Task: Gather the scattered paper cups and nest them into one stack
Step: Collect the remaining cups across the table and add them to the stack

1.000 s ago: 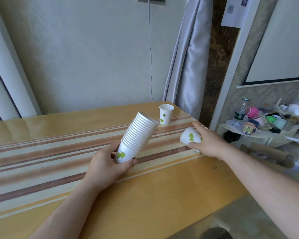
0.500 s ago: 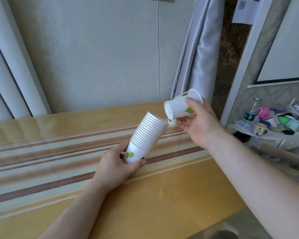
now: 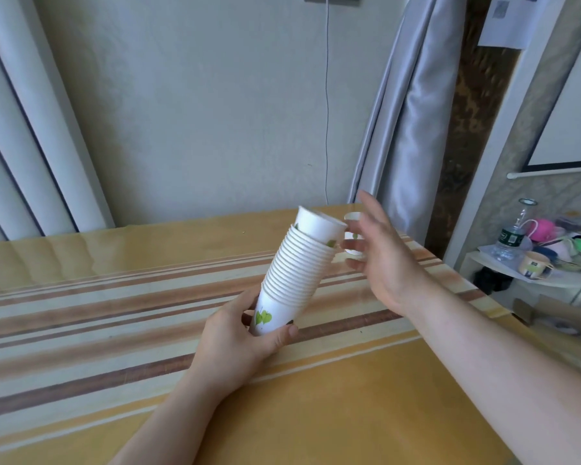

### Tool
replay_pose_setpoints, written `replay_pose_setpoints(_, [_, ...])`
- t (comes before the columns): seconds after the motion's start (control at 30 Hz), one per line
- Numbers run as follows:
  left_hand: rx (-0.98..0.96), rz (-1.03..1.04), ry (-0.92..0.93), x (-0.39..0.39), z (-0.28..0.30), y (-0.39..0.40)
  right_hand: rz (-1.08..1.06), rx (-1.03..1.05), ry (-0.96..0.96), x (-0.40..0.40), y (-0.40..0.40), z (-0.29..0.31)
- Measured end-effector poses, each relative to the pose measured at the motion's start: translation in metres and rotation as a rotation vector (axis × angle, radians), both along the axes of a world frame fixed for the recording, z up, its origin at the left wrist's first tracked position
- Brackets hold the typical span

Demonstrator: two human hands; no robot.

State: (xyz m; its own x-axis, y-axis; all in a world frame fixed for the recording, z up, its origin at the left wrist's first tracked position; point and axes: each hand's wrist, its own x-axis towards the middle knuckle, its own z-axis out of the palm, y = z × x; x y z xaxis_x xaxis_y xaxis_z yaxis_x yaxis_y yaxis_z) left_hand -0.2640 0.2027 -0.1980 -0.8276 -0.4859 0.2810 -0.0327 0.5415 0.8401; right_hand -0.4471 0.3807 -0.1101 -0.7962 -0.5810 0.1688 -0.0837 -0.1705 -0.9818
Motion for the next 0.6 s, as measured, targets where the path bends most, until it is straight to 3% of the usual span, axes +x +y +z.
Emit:
replay_pose_setpoints(0.1, [0.061, 0.058, 0.017, -0.005, -0.002, -0.003, -0.321, 0.048, 0.053, -0.04, -0.013, -0.008])
replay_pose_setpoints(0.2, [0.094, 0.091, 0.028, -0.009, -0.004, -0.006, -0.605, 0.378, 0.203, -0.085, -0.03, -0.02])
replay_pose_setpoints(0.4, [0.09, 0.071, 0.005, -0.012, -0.008, -0.004, -0.562, 0.756, 0.269, -0.125, -0.063, -0.045])
replay_pose_setpoints(0.5, [0.071, 0.062, 0.002, -0.013, -0.008, -0.005, -0.619, 0.607, 0.192, -0.127, -0.073, -0.05])
replay_pose_setpoints(0.6, [0.06, 0.066, -0.002, -0.012, -0.007, -0.006, -0.644, 0.309, -0.082, -0.115, -0.074, -0.042])
